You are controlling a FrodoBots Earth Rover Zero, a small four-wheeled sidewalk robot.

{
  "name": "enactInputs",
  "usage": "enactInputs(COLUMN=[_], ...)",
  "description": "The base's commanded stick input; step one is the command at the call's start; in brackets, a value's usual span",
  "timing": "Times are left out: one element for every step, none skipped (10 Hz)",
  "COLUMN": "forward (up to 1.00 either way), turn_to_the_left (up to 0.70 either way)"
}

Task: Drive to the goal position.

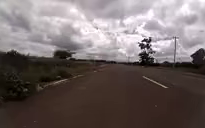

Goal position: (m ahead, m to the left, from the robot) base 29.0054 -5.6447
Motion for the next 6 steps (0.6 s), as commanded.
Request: enactInputs(forward=[0.70, 0.70, 0.70, 0.70, 0.70, 0.70], turn_to_the_left=[0.00, 0.00, 0.00, 0.00, 0.00, 0.00])
